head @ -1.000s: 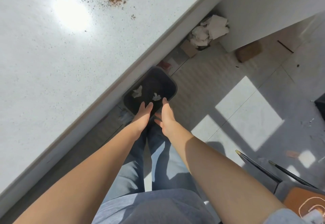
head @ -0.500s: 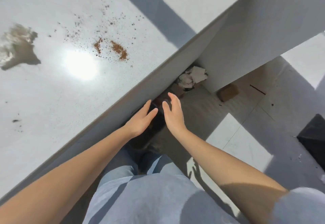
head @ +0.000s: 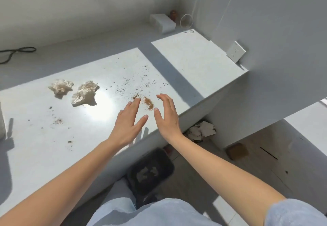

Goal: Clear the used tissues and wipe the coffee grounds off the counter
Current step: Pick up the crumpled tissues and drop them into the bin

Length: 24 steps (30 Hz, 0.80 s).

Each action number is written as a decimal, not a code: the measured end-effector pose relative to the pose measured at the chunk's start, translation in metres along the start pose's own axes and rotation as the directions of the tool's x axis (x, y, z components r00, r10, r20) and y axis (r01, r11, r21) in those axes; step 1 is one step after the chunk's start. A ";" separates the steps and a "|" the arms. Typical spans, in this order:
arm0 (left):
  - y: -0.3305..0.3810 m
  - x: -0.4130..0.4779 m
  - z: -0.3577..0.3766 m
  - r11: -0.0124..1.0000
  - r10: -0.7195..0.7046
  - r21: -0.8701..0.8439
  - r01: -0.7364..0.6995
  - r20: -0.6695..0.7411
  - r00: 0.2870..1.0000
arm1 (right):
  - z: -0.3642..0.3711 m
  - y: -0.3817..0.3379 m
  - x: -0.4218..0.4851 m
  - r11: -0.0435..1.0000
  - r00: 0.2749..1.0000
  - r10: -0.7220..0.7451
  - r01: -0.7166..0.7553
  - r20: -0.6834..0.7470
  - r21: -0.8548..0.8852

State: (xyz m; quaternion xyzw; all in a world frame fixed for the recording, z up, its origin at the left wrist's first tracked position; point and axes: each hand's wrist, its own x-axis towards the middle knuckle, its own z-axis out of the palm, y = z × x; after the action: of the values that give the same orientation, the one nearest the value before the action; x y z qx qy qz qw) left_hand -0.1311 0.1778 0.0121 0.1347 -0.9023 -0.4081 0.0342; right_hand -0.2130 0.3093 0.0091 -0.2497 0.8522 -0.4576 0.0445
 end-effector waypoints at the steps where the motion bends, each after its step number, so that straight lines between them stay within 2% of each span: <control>1: -0.008 -0.001 -0.009 0.999 -0.018 0.026 0.019 -0.027 0.999 | 0.009 -0.007 0.006 1.000 0.999 -0.017 0.017 0.034 -0.004; 5: -0.049 -0.003 -0.050 0.987 -0.113 0.102 0.122 -0.092 0.989 | 0.053 -0.027 0.032 0.998 0.987 -0.014 0.023 0.157 -0.056; 9: -0.097 -0.005 -0.094 0.967 -0.210 0.104 0.232 -0.184 0.960 | 0.096 -0.042 0.056 0.986 0.974 -0.003 0.040 0.226 -0.161; 13: -0.144 0.004 -0.128 0.932 -0.315 0.105 0.348 -0.246 0.917 | 0.135 -0.056 0.079 0.970 0.932 0.010 0.079 0.363 -0.230; 19: -0.198 0.030 -0.156 0.950 -0.287 0.048 0.310 -0.263 0.921 | 0.191 -0.082 0.107 0.962 0.902 0.063 0.059 0.427 -0.266; 22: -0.214 0.043 -0.168 0.973 -0.185 0.071 0.218 -0.320 0.929 | 0.212 -0.091 0.122 0.954 0.888 0.069 0.074 0.455 -0.291; 24: -0.225 0.057 -0.177 0.965 -0.221 0.057 0.256 -0.348 0.911 | 0.225 -0.097 0.132 0.955 0.883 0.087 0.058 0.462 -0.290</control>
State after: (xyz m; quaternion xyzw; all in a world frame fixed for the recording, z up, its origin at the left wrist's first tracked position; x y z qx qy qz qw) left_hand -0.1070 -0.1086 -0.0406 0.3134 -0.8792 -0.3338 0.1317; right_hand -0.2221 0.0333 -0.0227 -0.3502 0.8765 -0.2505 0.2151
